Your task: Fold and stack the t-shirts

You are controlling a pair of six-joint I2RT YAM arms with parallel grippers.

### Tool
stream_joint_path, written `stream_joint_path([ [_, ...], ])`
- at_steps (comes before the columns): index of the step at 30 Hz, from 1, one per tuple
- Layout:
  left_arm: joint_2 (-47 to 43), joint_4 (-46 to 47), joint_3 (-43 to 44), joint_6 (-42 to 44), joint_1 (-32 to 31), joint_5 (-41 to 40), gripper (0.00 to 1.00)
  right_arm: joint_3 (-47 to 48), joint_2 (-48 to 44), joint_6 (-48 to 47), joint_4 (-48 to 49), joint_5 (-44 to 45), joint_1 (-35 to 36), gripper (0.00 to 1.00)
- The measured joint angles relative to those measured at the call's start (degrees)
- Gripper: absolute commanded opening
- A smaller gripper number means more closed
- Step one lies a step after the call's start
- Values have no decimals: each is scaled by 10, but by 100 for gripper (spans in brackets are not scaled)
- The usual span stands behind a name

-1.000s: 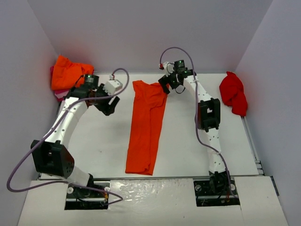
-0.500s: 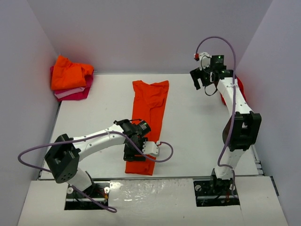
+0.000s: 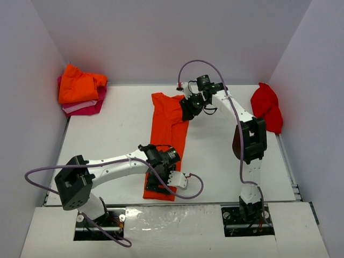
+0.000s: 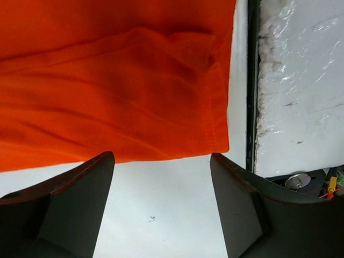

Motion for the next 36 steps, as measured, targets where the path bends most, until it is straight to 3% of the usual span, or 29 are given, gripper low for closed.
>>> stream_joint_path([
  [8, 48, -5, 31, -17, -50, 35, 77, 9, 0, -15, -19, -30, -7, 44],
  [20, 89, 19, 15, -40, -52, 76, 77, 1, 25, -35, -33, -27, 63, 45],
  [33, 139, 20, 35, -60, -52, 94, 76, 1, 27, -40, -38, -20, 66, 45],
  [36, 145, 19, 39, -71, -52, 94, 72, 1, 27, -41, -38, -20, 66, 46],
])
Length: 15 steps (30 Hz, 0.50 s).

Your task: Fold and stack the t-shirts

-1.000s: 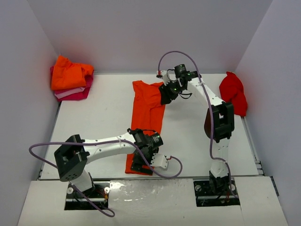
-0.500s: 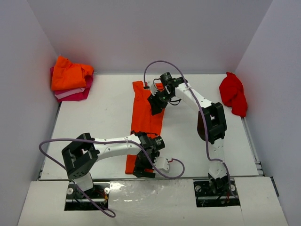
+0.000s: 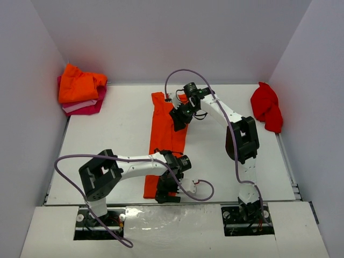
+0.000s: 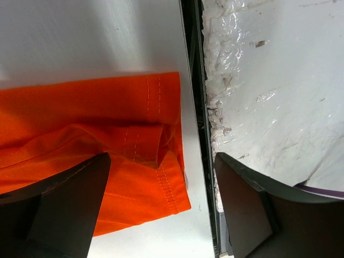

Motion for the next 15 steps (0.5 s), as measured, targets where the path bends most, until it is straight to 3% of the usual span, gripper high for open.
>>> stream_joint_path([
  [8, 63, -47, 61, -46, -8, -8, 69, 0, 0, -1, -1, 2, 0, 49],
  [15, 139, -106, 127, -87, -57, -85, 65, 0, 0, -3, -2, 17, 0, 50],
])
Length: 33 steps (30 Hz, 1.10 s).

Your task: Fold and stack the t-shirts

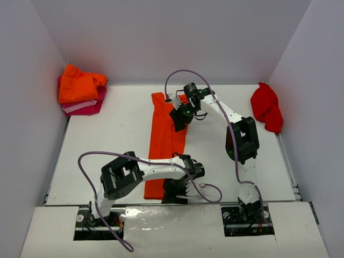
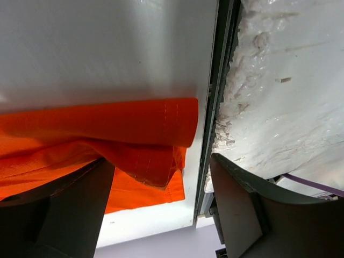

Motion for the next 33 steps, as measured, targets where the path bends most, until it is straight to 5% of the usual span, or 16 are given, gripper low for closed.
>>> stream_joint_path([
  [6, -2, 0, 4, -9, -14, -36, 58, -2, -2, -5, 0, 4, 0, 47],
  [11, -7, 0, 5, -7, -17, -49, 59, -3, -2, -9, -4, 3, 2, 0],
  [22, -25, 9, -6, 12, 13, -13, 60, 106, 142, -12, -59, 41, 48, 1],
  [33, -35, 22, 2, 51, 100, 39, 67, 337, 265, 31, -92, 154, 38, 0],
])
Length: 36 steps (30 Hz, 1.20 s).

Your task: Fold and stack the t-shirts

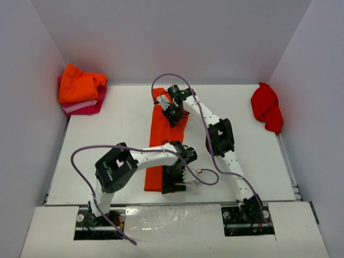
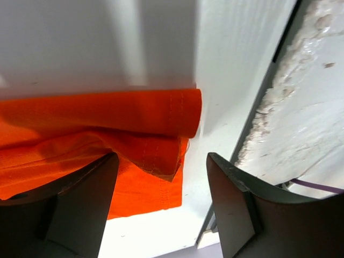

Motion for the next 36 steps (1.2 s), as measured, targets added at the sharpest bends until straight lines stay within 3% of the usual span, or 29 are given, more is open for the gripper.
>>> stream_joint_path([
  [5, 2, 15, 15, 25, 39, -1, 69, 15, 10, 2, 43, 75, -1, 4],
  [9, 9, 36, 33, 42, 70, 0, 77, 5, 10, -5, 92, 121, -6, 24],
  [18, -2, 63, 16, 52, 70, -8, 78, -75, -29, -5, 164, 144, -16, 31],
  [27, -4, 97, -2, 22, 48, -47, 66, -126, -61, -5, 171, 148, -15, 33],
  [29, 0, 100, -1, 14, 42, -60, 57, -139, -70, -5, 166, 149, -12, 33],
  [31, 5, 103, 3, 6, 38, -74, 39, -155, -82, -5, 158, 150, -10, 33],
  [36, 23, 101, 23, -7, 37, -95, 26, -189, -107, -5, 135, 153, 5, 34],
])
